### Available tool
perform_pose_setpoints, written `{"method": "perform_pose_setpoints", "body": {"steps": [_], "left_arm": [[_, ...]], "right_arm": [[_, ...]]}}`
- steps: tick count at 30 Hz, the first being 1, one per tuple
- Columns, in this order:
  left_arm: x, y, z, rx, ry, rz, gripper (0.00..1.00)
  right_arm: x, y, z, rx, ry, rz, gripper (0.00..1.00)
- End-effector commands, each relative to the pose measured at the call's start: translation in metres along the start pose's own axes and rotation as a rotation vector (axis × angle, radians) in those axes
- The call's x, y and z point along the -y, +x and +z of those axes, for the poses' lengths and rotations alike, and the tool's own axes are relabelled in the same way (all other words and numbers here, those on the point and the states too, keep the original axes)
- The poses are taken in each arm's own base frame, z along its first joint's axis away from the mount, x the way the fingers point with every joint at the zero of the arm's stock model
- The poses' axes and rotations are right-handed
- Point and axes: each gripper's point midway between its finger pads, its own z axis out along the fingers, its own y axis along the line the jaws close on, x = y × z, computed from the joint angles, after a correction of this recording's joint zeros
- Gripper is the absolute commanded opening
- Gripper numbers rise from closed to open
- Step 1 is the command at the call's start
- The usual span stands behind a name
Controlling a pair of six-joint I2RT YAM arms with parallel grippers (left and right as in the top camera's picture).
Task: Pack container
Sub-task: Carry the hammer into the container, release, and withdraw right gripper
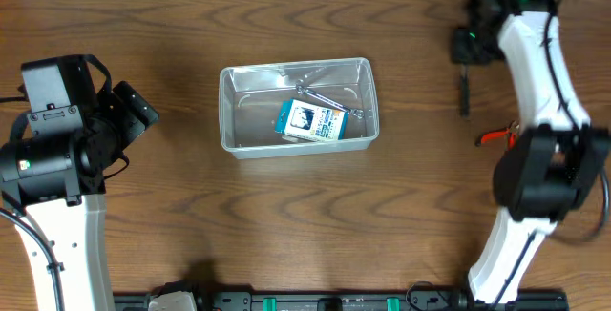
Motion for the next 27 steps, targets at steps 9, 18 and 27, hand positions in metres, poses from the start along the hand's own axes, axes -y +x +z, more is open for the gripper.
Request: {"method": "perform_pose_setpoints", "body": {"steps": [9, 18, 27], "left_arm": [[-0.004, 0.000, 0.002, -0.002, -0.022, 0.020, 0.98], [-0.005, 0.001, 0.002, -0.005, -0.023, 0.021, 0.98], [-0.005, 0.001, 0.002, -0.005, -0.023, 0.021, 0.98]], "right_arm": [[-0.223, 0.027, -0.090, 0.233, -0.306, -0.940, 0.01], [-0.299, 0.074, -0.055, 0.212, -0.505, -1.350, 0.01], [-0.308, 0.103, 0.026, 0.039, -0.581, -1.376, 0.02]]}}
